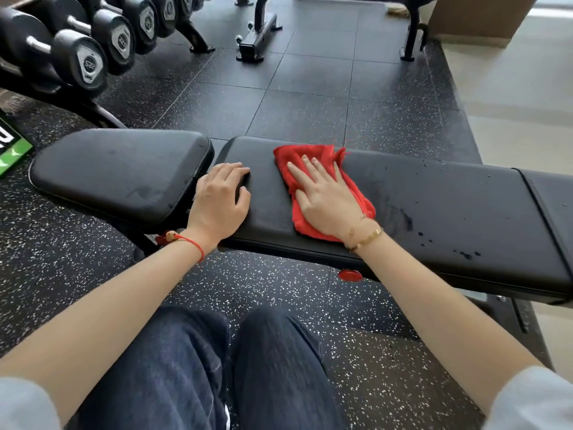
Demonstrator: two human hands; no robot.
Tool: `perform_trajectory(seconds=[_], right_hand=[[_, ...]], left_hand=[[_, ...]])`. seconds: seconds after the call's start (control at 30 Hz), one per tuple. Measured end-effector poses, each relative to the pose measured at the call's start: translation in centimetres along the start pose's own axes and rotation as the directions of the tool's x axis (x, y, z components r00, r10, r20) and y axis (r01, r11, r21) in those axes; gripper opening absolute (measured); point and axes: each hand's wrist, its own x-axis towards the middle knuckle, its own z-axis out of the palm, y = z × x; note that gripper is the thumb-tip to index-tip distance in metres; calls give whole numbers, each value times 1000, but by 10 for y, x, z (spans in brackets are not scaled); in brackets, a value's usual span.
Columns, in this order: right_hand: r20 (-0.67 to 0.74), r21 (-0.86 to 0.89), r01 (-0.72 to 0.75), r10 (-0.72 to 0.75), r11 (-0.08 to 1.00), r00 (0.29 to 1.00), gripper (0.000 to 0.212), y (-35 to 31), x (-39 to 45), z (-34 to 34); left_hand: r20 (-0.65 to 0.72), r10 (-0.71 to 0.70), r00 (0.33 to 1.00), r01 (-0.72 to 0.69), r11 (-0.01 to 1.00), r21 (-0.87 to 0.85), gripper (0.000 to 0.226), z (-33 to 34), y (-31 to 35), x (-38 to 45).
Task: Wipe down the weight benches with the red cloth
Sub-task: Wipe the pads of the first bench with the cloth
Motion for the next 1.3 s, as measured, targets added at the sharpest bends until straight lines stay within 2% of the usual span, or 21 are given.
perform_trajectory(seconds=[0.1,0.17,0.27,0.37,0.43,0.6,0.73,0.83,0.93,1.0,1.17,1.3], right_hand=[[-21,-9,33,-33,999,999,58,4,-45,-3],[-24,-2,-12,12,1000,1000,57,19,-66,-7],[-19,41,-147,148,988,989,56,48,-64,-14],[-11,25,-316,317,948,948,55,64,-30,-21],[-4,24,-376,376,926,927,55,62,-12,-24],[-36,12,-261,261,965,965,56,29,-35,-15],[-64,7,-217,217,976,974,57,28,-83,-11],[-82,20,-357,358,934,930,55,57,-99,-20],[-44,14,-540,541,841,840,54,83,-80,-28],[-14,47,-606,607,794,794,54,92,-59,-31],[14,69,-593,594,802,804,54,100,-36,-33],[-10,30,-470,470,882,882,54,91,-47,-34]], left_hand=[[7,3,1000,-3,1000,-2,38,-2,-2,-1],[10,5,1000,-5,1000,-9,39,-3,-2,-3],[25,8,1000,-8,1000,-5,41,-3,-2,-3],[36,21,999,-22,1000,8,41,-2,-5,-2],[50,31,998,-32,999,24,42,-2,-5,-2],[87,30,996,-39,995,96,43,-2,5,0],[78,80,994,-82,996,25,42,5,40,6],[121,146,982,-145,989,-19,45,18,82,8],[184,187,965,-183,982,-42,49,35,117,5],[206,207,956,-202,978,-45,50,43,132,2],[244,220,944,-218,975,-35,52,55,146,2],[250,217,944,-219,976,-17,52,59,147,1]])
